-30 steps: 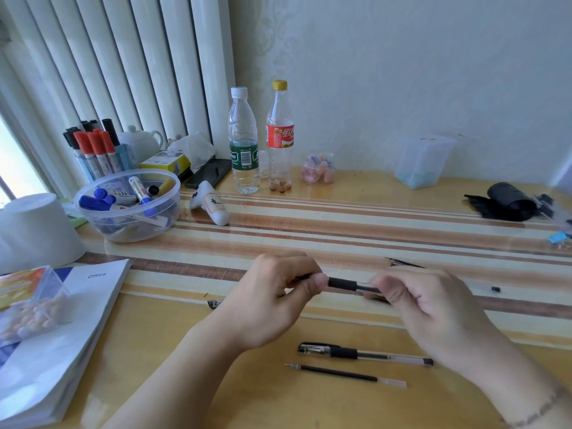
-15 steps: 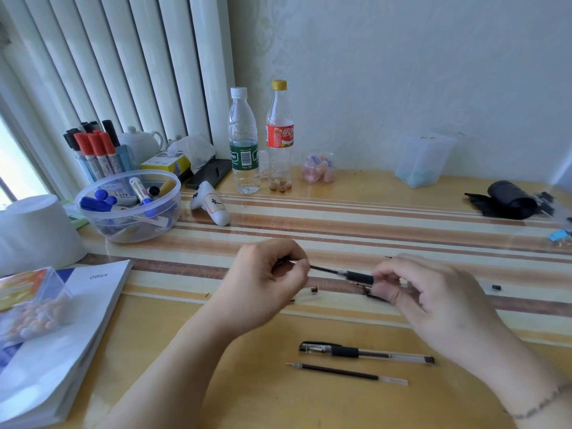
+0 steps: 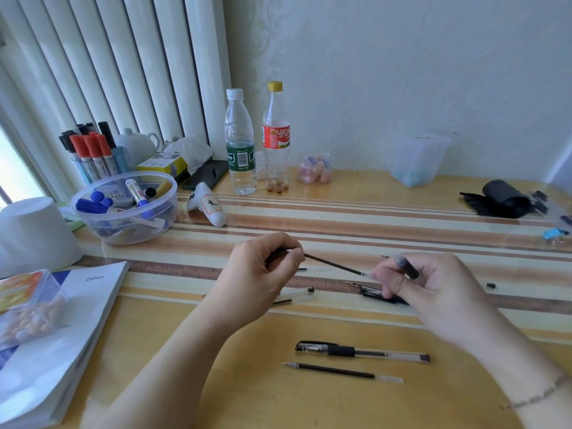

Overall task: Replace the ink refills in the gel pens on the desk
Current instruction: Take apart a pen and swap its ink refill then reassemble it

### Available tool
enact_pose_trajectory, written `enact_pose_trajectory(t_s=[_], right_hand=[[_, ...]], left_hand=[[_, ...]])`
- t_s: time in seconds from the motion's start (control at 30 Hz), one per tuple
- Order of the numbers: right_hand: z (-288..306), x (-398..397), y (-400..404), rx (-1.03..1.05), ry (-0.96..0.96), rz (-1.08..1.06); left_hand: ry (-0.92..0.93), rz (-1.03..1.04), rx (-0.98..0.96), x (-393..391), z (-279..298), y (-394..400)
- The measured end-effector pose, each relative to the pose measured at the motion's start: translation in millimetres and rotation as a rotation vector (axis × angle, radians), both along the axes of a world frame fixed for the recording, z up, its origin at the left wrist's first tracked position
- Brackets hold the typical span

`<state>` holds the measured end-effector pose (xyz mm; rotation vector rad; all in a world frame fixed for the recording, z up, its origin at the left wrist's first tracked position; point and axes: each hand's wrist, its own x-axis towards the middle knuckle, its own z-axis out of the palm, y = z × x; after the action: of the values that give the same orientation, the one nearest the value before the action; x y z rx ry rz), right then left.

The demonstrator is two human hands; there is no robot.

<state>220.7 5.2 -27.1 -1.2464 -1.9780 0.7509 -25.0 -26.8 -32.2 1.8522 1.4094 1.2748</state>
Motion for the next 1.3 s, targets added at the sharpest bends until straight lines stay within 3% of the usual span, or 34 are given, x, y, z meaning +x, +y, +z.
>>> enact_pose_trajectory(t_s=[0.13,0.23,0.33,0.53,0.67,0.77,0.87,1.0,1.13,1.3], right_hand=[[3.9,6.4,6.4,0.051,0.051,-0.179],[1.9,11.6,11.3,0.089,0.099,-0.257],[-1.4,9.5,11.9,0.105,0.112,-0.290],[0.9,-0.5,9.8,0.156,0.217,-0.326],[1.6,-8.6,7.9,0.149,0.203,-0.317],[3.4,-16.0,6.8,0.105,0.092,-0.264],[7.7,-28.2,10.0,0.058,-0.039,-0.208],[16.5,-53.7,22.2,0.056,-0.190,-0.141],[9.6,-88.0,31.9,0.014,-0.210,-0.075],[-11.2,-105.4,34.1,0.040,-0.388,-0.100]], left_hand=[[0.289,0.213,0.006,-21.5,-13.6,13.1],[0.514,0.443,-0.165,-38.6,-22.5,19.1],[0.525,0.475,-0.257,-41.2,-24.0,20.9],[0.618,0.473,-0.233,-39.0,-24.7,22.2],[0.355,0.625,-0.138,-49.2,-17.7,23.4],[0.093,0.715,-0.087,-59.4,-10.3,23.5],[-0.049,0.737,-0.074,-64.1,-8.3,22.6],[-0.112,0.711,-0.085,-65.3,-8.3,22.9],[-0.124,0.689,-0.100,-64.5,-6.6,22.0],[-0.123,0.691,-0.107,-64.3,-5.9,22.1]])
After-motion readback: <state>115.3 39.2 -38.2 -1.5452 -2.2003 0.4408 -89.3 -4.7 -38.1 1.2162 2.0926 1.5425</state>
